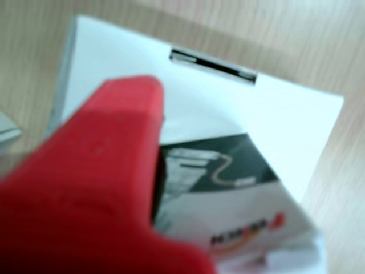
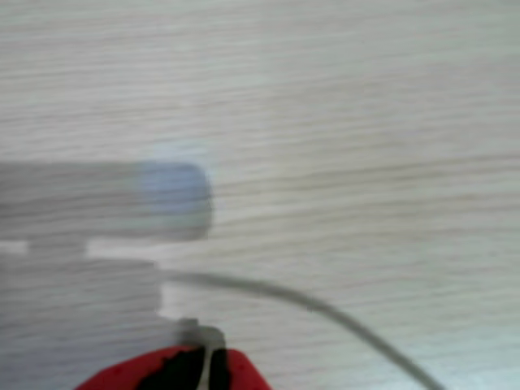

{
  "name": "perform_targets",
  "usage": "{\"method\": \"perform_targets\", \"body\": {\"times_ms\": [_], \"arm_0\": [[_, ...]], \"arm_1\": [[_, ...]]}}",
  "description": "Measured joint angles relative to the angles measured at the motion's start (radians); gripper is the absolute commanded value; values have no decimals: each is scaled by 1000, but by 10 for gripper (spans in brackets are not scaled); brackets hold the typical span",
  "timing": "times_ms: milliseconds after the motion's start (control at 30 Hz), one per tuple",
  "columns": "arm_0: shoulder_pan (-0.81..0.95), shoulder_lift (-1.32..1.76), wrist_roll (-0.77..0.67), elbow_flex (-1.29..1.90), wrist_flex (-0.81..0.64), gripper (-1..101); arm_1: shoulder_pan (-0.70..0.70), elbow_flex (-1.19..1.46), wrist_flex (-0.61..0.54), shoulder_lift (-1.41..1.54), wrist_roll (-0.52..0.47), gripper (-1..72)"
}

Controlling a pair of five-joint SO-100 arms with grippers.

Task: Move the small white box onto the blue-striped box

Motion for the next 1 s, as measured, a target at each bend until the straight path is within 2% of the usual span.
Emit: {"method": "perform_targets", "body": {"times_ms": [67,367,600,767,1000], "arm_0": [[2,0,-11,0,-15,321],[6,-2,-26,-5,-21,280],[5,-21,-17,-97,91,264],[-57,15,-21,-199,175,264],[-247,74,72,-348,233,277]], "arm_1": [[-12,0,0,0,0,2],[-8,0,0,0,0,2],[-8,0,0,0,0,2],[-8,0,0,0,0,2],[-8,0,0,0,0,2]]}}
